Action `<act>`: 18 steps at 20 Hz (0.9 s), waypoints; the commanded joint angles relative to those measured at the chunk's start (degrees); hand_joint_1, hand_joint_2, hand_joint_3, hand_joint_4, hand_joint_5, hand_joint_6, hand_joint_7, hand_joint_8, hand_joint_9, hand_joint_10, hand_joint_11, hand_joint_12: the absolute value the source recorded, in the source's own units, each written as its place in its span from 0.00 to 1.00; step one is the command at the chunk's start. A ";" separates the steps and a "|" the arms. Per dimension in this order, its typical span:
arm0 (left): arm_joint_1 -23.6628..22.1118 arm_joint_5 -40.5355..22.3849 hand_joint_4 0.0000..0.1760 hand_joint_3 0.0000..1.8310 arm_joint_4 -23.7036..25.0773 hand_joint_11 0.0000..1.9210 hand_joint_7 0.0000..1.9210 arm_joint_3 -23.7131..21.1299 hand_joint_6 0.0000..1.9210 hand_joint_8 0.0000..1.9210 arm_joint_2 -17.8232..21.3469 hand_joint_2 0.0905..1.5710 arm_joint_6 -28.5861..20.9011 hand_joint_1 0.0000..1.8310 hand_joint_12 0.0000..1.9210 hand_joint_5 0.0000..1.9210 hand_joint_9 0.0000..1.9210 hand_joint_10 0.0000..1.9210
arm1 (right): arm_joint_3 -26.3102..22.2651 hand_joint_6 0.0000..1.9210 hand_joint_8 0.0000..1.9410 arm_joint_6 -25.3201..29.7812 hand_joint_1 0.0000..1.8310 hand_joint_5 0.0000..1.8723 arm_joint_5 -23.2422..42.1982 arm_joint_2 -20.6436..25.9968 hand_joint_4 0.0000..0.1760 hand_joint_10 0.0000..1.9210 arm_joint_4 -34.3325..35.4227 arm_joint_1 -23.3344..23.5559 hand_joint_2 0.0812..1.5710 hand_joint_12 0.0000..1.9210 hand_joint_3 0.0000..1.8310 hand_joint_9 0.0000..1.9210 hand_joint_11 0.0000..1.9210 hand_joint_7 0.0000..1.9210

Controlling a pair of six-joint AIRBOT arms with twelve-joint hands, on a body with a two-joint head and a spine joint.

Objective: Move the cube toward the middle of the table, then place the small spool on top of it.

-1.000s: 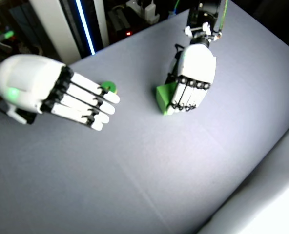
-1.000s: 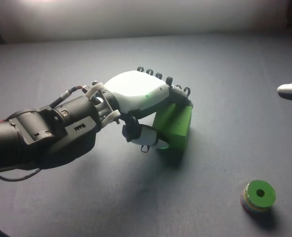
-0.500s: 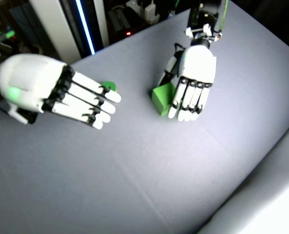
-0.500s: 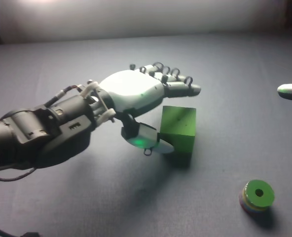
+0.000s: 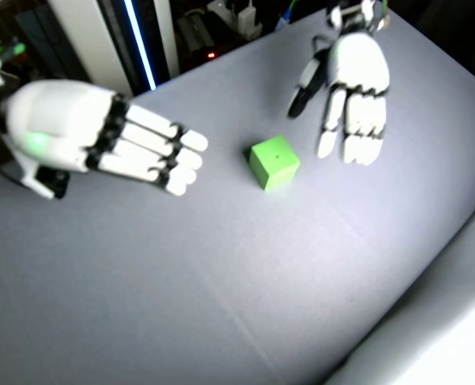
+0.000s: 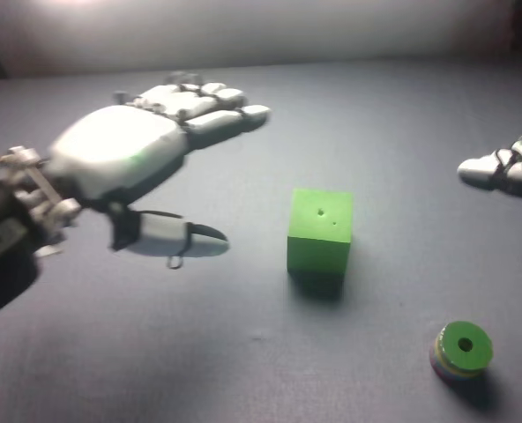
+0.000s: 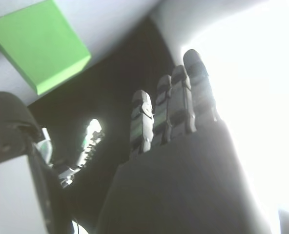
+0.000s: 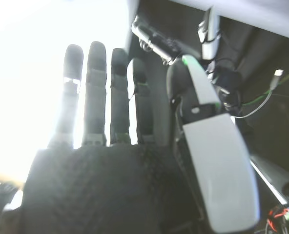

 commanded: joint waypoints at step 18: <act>16.43 -30.36 0.33 0.00 -7.42 0.00 0.09 -12.30 0.00 0.00 12.23 0.57 2.42 0.40 0.12 0.14 0.05 0.00 | 3.09 0.00 0.00 10.14 0.57 0.21 -17.02 -4.62 0.00 0.07 -22.05 10.49 0.57 0.60 0.00 0.39 0.19 0.26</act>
